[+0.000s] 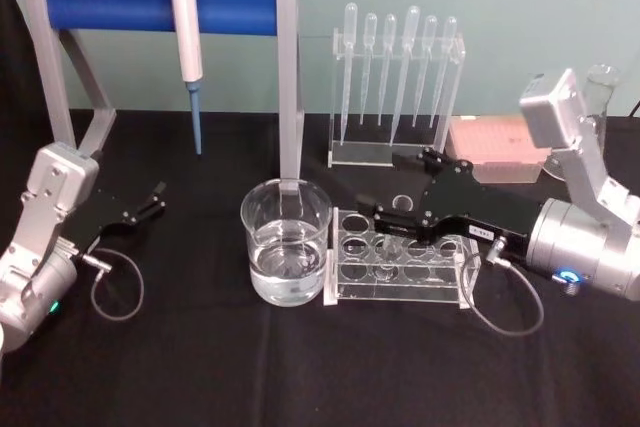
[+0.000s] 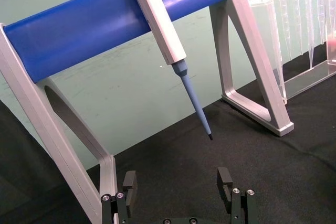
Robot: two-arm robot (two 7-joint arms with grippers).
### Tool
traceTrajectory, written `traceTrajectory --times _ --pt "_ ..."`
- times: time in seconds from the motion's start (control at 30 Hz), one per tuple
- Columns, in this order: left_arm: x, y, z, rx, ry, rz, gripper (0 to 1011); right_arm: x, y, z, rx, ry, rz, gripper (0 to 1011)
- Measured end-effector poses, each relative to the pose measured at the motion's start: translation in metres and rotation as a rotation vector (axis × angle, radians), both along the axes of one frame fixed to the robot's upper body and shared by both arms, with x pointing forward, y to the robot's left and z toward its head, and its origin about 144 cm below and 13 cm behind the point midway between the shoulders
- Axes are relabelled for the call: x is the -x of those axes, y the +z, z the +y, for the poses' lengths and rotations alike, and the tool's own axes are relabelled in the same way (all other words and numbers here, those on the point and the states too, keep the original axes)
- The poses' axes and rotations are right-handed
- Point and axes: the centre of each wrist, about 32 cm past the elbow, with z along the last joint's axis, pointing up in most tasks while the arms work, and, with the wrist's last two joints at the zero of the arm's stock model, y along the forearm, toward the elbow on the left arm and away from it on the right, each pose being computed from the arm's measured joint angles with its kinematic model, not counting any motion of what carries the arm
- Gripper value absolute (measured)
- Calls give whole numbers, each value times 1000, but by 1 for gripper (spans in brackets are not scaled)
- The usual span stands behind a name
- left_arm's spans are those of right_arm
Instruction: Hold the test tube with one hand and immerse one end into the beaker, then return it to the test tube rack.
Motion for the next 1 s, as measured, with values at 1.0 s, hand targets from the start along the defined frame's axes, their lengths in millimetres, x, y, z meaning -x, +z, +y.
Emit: traceTrajectory --times 1.0 --pt "0 0 0 0 0 0 1000 41 -45 -19 -125 -639 -82 1002"
